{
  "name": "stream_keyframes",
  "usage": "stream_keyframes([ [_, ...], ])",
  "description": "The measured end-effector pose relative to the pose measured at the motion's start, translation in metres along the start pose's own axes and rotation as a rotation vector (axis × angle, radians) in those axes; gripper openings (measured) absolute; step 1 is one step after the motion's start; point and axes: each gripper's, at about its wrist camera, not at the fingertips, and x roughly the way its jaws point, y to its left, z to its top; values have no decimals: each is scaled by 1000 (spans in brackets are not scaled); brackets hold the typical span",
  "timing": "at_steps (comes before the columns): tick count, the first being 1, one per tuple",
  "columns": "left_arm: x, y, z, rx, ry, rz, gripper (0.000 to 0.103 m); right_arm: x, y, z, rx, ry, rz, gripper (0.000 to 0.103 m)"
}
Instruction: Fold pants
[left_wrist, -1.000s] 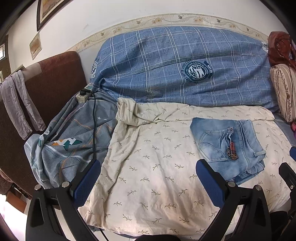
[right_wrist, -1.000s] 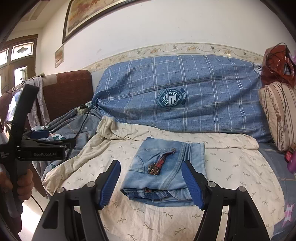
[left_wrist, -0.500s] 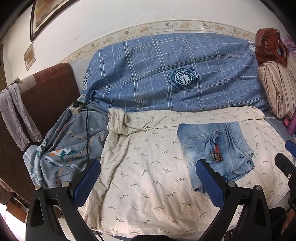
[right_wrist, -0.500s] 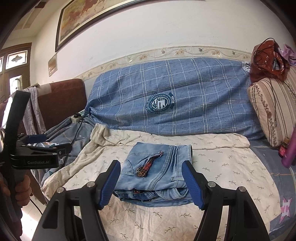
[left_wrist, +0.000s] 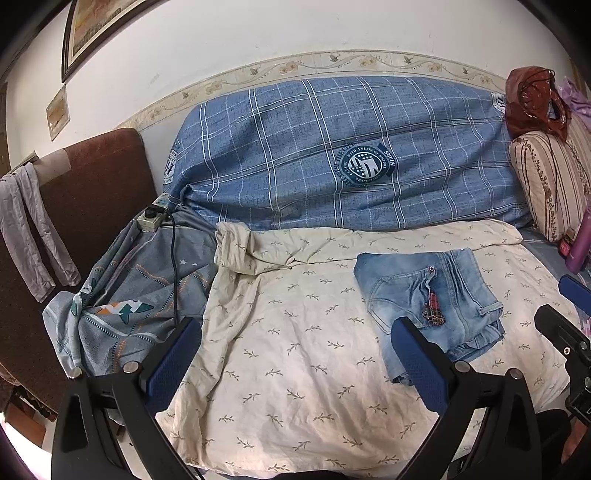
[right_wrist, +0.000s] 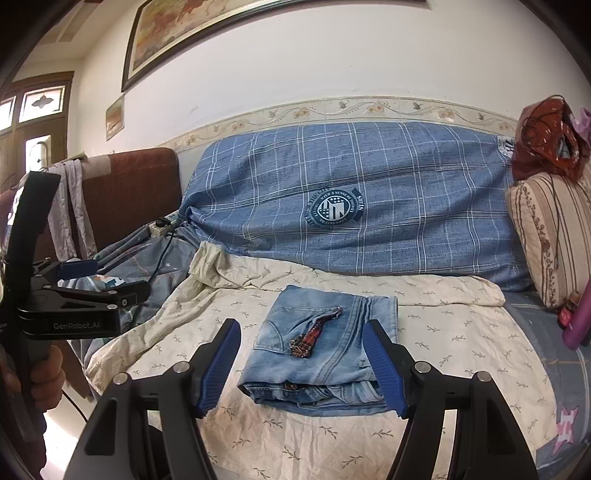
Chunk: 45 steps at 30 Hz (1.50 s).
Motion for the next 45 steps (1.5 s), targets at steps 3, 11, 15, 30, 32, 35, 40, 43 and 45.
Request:
stream_keyframes([
  [3, 1, 4, 0, -8, -1, -16, 102, 0, 7, 3, -17, -1, -2, 72],
  [11, -3, 12, 4, -14, -23, -80, 102, -1, 20, 14, -48, -21, -19, 72],
  [15, -7, 15, 7, -13, -44, -87, 102, -2, 24, 22, -60, -34, -29, 72],
  [30, -2, 27, 10, -55, -39, -112, 102, 1, 35, 26, -89, -32, -51, 72],
  [32, -2, 28, 10, -57, -41, -117, 102, 2, 35, 26, -90, -29, -50, 72],
  [35, -2, 28, 9, -62, -45, -129, 102, 3, 36, 27, -87, -25, -48, 72],
  [40, -1, 27, 7, -56, -46, -139, 102, 5, 36, 27, -76, -20, -40, 72],
  [43, 0, 28, 6, -58, -45, -148, 102, 7, 38, 26, -82, -16, -41, 72],
  [45, 0, 28, 5, -58, -47, -152, 102, 8, 39, 26, -84, -14, -40, 72],
])
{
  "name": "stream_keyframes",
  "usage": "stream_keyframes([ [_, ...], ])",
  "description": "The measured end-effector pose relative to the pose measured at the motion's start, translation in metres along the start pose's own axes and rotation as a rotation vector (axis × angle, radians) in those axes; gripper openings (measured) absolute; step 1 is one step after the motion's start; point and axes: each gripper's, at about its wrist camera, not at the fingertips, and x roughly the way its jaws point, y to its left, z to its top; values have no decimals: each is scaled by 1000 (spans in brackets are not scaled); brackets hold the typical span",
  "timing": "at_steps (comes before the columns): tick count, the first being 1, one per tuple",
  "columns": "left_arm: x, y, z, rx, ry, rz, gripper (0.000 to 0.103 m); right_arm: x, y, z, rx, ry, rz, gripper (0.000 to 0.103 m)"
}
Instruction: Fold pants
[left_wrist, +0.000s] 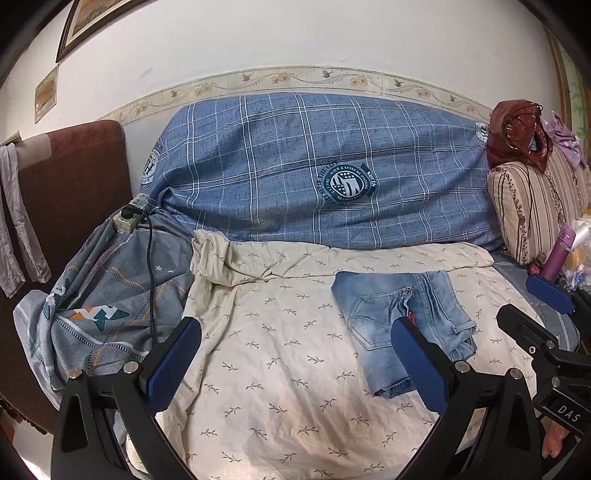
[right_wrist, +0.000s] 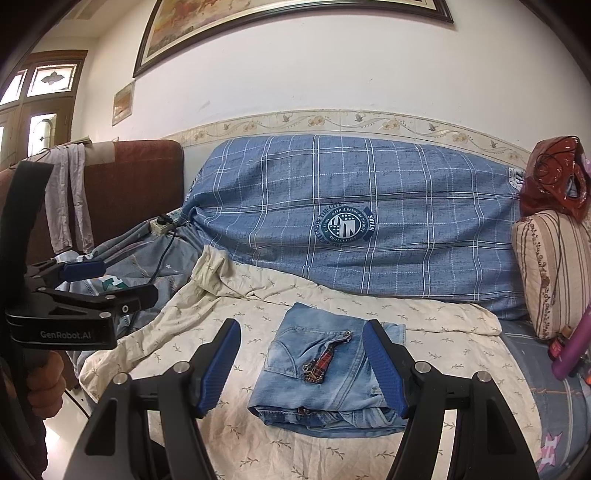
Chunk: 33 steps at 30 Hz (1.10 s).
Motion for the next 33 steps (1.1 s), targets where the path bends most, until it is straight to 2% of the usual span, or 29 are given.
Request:
stream_keyframes([
  [33, 20, -3, -3, 25, 4, -41, 102, 34, 4, -9, 10, 61, 24, 72],
])
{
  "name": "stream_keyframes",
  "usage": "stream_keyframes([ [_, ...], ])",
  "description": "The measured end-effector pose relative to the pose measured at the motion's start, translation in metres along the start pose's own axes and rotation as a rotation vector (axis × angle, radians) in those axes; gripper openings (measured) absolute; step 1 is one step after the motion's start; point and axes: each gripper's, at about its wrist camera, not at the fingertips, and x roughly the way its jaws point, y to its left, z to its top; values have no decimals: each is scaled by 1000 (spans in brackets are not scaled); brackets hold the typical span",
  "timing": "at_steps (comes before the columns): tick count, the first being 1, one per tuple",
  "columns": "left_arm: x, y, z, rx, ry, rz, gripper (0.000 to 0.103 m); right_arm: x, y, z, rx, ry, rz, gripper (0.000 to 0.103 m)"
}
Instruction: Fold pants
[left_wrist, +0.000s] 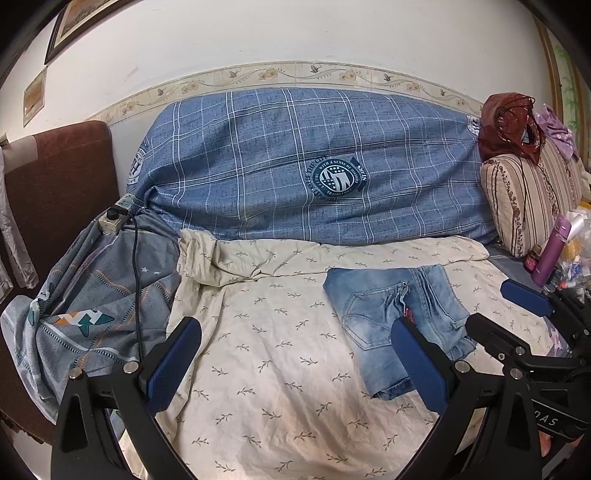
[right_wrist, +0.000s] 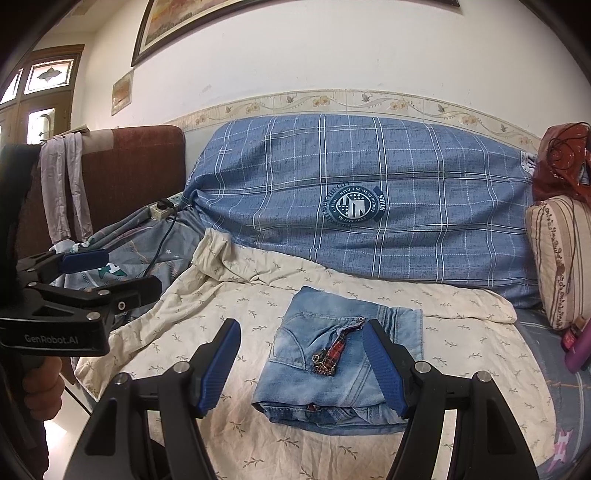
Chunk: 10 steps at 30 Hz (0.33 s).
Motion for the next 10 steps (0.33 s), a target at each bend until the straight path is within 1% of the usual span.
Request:
stream_keyframes([
  [4, 2, -1, 3, 9, -21, 0, 102, 5, -1, 1, 7, 1, 4, 72],
  [6, 5, -3, 4, 20, -24, 12, 102, 8, -4, 2, 18, 1, 8, 72],
  [10, 15, 1, 7, -1, 10, 26, 102, 15, -16, 4, 63, 5, 7, 72],
])
